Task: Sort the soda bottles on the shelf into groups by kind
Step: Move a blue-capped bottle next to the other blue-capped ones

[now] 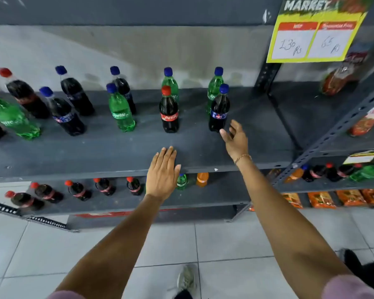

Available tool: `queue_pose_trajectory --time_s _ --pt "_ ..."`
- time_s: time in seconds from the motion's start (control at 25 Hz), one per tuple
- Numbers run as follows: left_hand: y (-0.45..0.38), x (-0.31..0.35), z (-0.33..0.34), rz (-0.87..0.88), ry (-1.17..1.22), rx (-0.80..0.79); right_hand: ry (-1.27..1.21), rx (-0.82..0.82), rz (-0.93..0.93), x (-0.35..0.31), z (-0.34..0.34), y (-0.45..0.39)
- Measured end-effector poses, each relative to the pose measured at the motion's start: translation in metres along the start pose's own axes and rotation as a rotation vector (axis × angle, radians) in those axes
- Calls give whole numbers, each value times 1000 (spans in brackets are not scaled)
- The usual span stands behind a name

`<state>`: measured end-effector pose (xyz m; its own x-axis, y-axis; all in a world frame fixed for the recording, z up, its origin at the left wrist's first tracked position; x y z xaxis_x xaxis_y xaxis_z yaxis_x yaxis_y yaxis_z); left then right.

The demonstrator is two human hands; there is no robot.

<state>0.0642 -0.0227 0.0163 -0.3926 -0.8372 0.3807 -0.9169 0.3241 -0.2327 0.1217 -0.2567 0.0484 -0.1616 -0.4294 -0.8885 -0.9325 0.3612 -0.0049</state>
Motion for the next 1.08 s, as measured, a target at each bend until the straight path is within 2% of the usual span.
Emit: queue_pose_trajectory --time_s 0.2,0.32,0.48,0.68,0.84,1.08 --pt "6 -4 3 18 -63 56 -175 -184 -79 -8 11 -26" --pt "11 -3 8 30 -58 21 -164 -180 -87 0 5 -33" --pt "13 -17 -8 4 -64 77 -160 -202 -90 -19 18 -34" --pt "16 -15 -2 -1 -51 32 -177 -129 -39 -5 15 -9" --pt "34 -59 -25 -96 -78 72 -200 -163 -33 -17 41 28" --pt "73 -165 -84 -230 -107 147 -124 -229 -101 -64 128 84"
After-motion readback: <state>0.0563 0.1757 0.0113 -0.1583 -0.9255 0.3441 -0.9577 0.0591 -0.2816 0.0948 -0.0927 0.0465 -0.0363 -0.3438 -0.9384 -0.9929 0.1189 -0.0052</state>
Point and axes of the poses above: each hand's wrist, its own y-axis away from the middle knuckle, its own z-axis out of the palm, x = y × z, the point moved 7 cm from there along -y, towards the middle knuckle, and after that the axes turned 11 degrees about y, right-handed, at the moved point
